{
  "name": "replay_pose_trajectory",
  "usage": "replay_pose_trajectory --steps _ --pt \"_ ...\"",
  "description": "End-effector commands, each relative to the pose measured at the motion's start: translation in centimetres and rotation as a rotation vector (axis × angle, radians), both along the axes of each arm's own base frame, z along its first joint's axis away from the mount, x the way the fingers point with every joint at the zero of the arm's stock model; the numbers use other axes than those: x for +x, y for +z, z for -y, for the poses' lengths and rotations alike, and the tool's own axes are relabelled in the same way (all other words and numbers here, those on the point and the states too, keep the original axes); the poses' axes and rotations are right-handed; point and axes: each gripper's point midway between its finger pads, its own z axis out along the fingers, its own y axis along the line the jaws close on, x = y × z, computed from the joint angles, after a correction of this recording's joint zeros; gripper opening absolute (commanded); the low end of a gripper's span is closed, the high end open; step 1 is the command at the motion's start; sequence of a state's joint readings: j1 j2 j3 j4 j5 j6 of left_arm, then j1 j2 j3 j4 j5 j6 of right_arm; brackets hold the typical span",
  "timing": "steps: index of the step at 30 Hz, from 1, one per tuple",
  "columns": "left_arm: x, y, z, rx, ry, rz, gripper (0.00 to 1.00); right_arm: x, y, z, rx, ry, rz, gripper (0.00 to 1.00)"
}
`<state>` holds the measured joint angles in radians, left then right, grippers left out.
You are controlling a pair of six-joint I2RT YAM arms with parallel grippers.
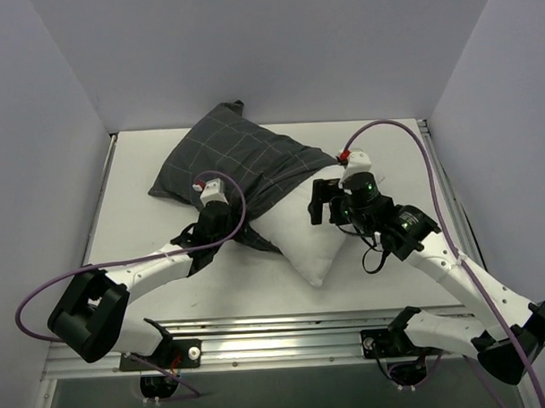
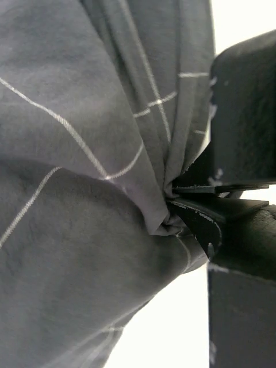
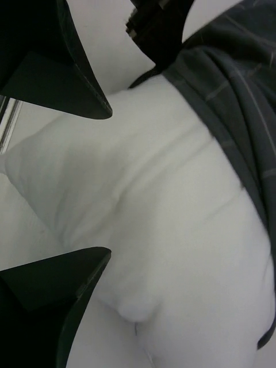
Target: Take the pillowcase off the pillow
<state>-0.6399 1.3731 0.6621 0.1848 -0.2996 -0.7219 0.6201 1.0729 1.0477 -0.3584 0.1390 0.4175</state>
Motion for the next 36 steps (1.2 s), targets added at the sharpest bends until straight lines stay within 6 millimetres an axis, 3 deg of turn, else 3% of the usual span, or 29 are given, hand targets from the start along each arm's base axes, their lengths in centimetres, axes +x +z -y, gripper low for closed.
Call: replay_pose_trajectory --steps 1,5,6,10,12,17,21,23,24,26,27,28,30,34,36 --pt "0.6 2.7 3.6 -0.036 -0.121 0.071 0.13 0.2 4.2 -1.0 -0.077 0.032 0.153 0.88" --pt "0.8 4.0 4.4 -0.043 -0.144 0.098 0.13 -1.1 3.3 -5.1 -0.171 0.164 0.192 0.93" --pt "0.9 4.4 4.6 -0.044 -0.148 0.105 0.13 -0.9 2.8 -5.3 -0.206 0.159 0.200 0.94" --pt "1.1 5.3 4.5 -0.036 -0.148 0.123 0.12 0.4 -1.5 -7.1 -0.317 0.181 0.182 1.00" --pt "1.1 5.3 4.4 -0.031 -0.147 0.120 0.13 1.0 -4.2 -6.7 -0.382 0.156 0.158 1.00" --pt "1.1 5.5 4.4 -0.026 -0.146 0.121 0.12 3.3 -7.7 -5.1 -0.487 0.054 0.145 1.00" --pt "1.0 5.3 4.1 -0.016 -0.143 0.112 0.12 4.3 -12.0 -3.4 -0.580 -0.008 0.075 1.00" --pt "0.9 5.2 4.1 -0.016 -0.145 0.111 0.12 5.0 -12.9 -2.3 -0.588 -0.059 0.060 0.98" --pt "0.8 5.2 4.1 -0.015 -0.145 0.111 0.11 5.2 -13.6 -1.8 -0.592 -0.078 0.047 0.93" --pt "0.8 5.2 4.0 -0.015 -0.143 0.111 0.11 5.6 -14.3 -1.0 -0.604 -0.104 0.030 0.65" --pt "0.8 5.1 4.0 -0.012 -0.144 0.111 0.11 6.0 -14.3 -1.2 -0.591 -0.117 0.043 0.50" --pt "0.9 5.2 3.9 -0.010 -0.140 0.111 0.11 6.2 -14.4 -1.4 -0.591 -0.115 0.044 0.23" --pt "1.0 5.6 4.1 -0.014 -0.142 0.118 0.10 6.3 -14.3 -2.1 -0.575 -0.094 0.038 0.00" --pt "1.7 6.7 4.2 -0.011 -0.133 0.138 0.10 5.7 -11.3 -5.0 -0.507 0.007 0.055 0.00" --pt "2.1 7.0 4.1 0.010 -0.120 0.141 0.10 5.7 -7.3 -6.6 -0.428 0.030 0.106 0.00"
